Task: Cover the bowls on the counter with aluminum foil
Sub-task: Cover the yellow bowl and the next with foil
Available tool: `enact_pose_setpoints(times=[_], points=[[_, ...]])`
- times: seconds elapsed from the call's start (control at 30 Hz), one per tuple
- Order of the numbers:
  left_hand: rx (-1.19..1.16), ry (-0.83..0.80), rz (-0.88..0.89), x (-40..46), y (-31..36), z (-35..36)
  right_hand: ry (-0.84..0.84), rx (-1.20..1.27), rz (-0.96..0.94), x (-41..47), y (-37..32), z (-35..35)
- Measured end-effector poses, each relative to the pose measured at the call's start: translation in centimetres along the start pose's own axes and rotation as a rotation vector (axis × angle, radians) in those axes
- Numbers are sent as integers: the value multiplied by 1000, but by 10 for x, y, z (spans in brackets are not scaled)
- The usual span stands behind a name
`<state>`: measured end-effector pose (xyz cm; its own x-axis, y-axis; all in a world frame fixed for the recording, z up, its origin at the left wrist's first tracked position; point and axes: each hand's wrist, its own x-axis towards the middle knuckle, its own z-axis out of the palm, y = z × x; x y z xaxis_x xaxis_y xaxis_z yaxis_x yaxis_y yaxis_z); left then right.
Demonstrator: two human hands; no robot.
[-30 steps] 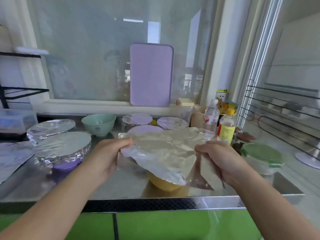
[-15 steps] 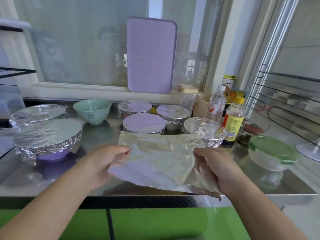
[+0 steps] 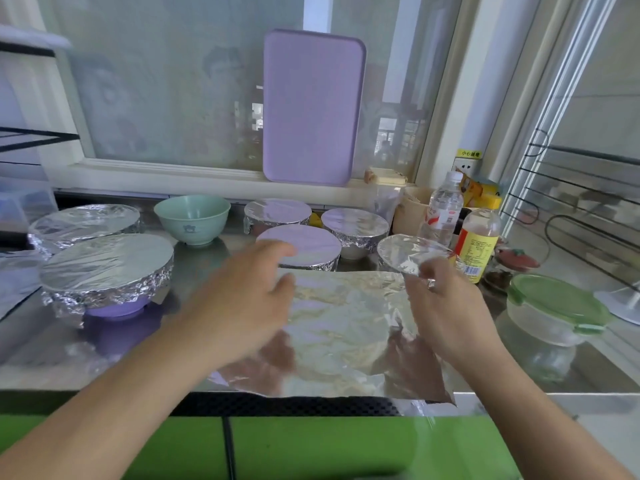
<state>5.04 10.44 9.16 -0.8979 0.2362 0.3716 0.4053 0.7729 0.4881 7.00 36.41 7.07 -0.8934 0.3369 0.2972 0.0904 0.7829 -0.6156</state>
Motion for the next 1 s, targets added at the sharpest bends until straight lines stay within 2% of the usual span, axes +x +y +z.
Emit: enact_pose_setpoints(times=[0.07, 0.13, 0.23, 0.33, 0.53, 0.7, 0.8, 1.0], points=[[115, -186, 115, 7, 12, 15, -65, -79, -269, -5, -14, 1], [242, -324, 169, 11, 12, 36, -226, -99, -468, -9, -20, 18], [425, -377, 223, 14, 2, 63, -312, -203, -613, -6, -19, 43], [359, -376, 139, 11, 0, 69, -306, -242, -644, 2, -14, 51], [311, -310, 151, 13, 1, 68, -347, -402, -733, 12, -17, 60], [258, -271, 149, 9, 3, 66, -366, -420, -667, 11, -12, 65], [242, -241, 159, 9, 2, 67, -380, -428, -702, 12, -11, 65], [118, -182, 135, 7, 0, 61, -346, -181, -485, 11, -17, 49]])
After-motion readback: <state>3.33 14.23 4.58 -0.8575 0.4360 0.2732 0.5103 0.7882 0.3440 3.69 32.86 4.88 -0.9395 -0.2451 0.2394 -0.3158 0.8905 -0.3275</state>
